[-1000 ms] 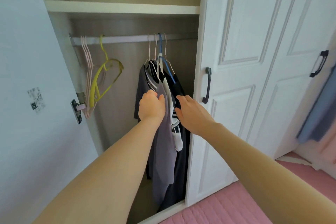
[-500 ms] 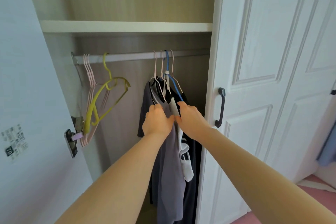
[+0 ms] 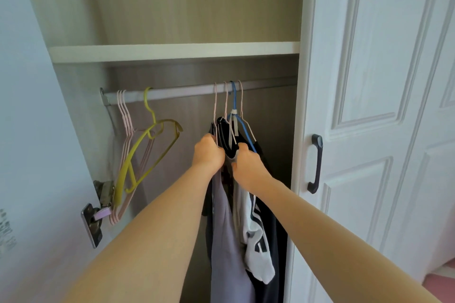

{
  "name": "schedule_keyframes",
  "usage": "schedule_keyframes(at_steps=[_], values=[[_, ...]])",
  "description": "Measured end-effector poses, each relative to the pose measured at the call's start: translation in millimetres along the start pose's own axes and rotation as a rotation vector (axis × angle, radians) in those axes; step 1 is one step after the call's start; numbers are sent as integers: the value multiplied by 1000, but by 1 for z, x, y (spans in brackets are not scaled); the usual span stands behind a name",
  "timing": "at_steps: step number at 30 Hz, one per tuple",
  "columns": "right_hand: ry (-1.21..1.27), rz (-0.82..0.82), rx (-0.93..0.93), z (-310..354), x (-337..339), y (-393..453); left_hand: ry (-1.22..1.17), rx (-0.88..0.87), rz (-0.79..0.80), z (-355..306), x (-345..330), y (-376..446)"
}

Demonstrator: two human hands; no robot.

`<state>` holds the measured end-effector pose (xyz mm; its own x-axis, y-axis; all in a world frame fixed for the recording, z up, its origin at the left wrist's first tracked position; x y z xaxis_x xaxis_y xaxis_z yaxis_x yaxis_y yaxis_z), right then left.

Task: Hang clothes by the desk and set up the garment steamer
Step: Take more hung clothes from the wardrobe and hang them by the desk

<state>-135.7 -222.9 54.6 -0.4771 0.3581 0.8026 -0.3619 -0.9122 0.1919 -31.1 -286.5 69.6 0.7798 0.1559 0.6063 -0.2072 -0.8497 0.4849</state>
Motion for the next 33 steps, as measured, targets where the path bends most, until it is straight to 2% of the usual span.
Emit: schedule_keyframes(at_steps=[5, 7, 10, 14, 18, 33], values=[[153, 55, -121, 0, -11, 13, -482, 234, -107, 21, -6, 5], [173, 58, -130, 2, -13, 16, -555, 277, -129, 23, -3, 4], [242, 92, -161, 6, -15, 15, -574, 265, -134, 23, 2, 6], [489, 136, -250, 8, -16, 13, -614, 275, -190, 34, 8, 8], [592, 135, -241, 20, -7, 7, -635, 266, -226, 30, 18, 7], [615, 112, -226, 21, 39, -33, -602, 187, -235, -12, 36, -20]])
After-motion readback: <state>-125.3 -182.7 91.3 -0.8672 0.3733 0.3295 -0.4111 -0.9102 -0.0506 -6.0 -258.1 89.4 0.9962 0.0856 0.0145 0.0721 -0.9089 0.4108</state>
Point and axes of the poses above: each hand's wrist, its own y-axis towards the middle knuckle, its own x-axis out of the back of the hand, z = x × y, the point moved 10 cm from there along y, towards the middle knuckle, and after that the axes turned 15 degrees about -x, right-handed, at the moved point
